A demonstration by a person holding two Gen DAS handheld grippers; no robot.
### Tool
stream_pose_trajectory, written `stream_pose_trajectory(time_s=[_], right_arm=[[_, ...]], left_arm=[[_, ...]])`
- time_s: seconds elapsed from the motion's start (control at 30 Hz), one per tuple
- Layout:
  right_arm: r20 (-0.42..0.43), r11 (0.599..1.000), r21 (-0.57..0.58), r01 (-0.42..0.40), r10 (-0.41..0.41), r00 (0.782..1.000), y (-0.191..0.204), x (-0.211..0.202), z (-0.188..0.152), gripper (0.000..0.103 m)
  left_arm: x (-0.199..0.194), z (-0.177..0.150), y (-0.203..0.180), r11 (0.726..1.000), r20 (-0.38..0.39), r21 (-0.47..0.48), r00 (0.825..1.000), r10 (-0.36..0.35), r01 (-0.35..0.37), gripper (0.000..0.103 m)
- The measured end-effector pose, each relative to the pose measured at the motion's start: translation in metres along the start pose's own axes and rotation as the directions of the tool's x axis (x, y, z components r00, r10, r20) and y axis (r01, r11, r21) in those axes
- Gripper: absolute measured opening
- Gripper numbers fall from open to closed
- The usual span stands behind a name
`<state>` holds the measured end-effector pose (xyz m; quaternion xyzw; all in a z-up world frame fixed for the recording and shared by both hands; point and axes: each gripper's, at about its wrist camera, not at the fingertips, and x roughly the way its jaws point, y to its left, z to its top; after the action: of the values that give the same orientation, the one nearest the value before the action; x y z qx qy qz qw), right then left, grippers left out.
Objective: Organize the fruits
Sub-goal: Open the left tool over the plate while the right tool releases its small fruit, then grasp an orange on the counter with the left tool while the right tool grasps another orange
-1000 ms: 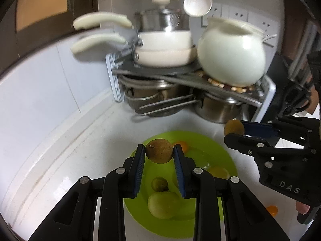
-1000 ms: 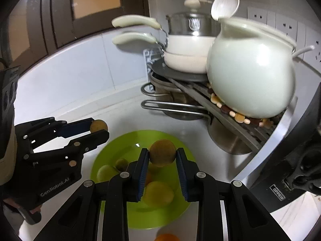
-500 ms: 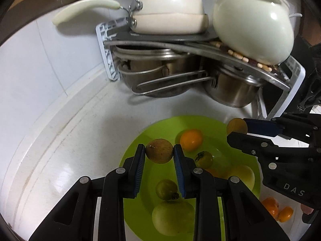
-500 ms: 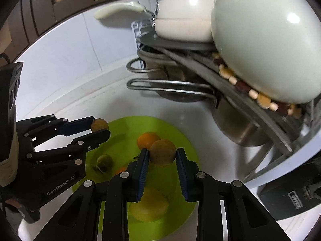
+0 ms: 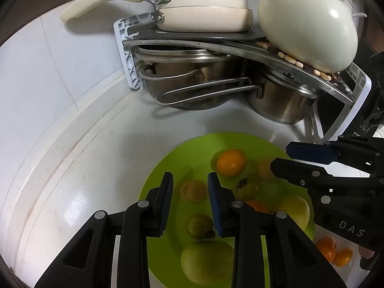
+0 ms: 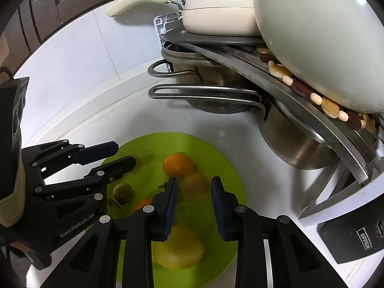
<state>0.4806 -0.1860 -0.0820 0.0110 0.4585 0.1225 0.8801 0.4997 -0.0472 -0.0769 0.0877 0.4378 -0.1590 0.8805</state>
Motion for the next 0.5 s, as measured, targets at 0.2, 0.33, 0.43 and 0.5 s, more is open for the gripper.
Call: stream_pose_trajectory(time_s=[0.2,0.33,0.43,0.5], right_arm=[[0.011,1.0,0.007,-0.002,0.002,1.0,0.001,-0.009,-0.001,0.031],[0.031,1.0,0.004,-0.002,0.002,1.0,0.005,-0.021,-0.005,0.031],[0.051,1.0,-0.001,-0.001,0.001,0.999,0.008,-0.033,-0.008,0.031],[0.069,1.0,-0.005,-0.002,0.002,0.998,0.011,-0.043,-0.011,0.031]], left_arm=[[-0.012,-0.002,0.0,1.0,0.019,0.0,1.0,0.008,-0.008,0.033],[-0.025,-0.004,-0.003,1.0,0.038,-0.003,0.999,0.018,-0.018,0.039],[-0.038,-0.007,-0.005,1.0,0.061,-0.011,0.998,0.02,-0.02,0.041],[-0.048,-0.008,-0.007,1.0,0.078,-0.015,0.997,0.021,-0.019,0.043]])
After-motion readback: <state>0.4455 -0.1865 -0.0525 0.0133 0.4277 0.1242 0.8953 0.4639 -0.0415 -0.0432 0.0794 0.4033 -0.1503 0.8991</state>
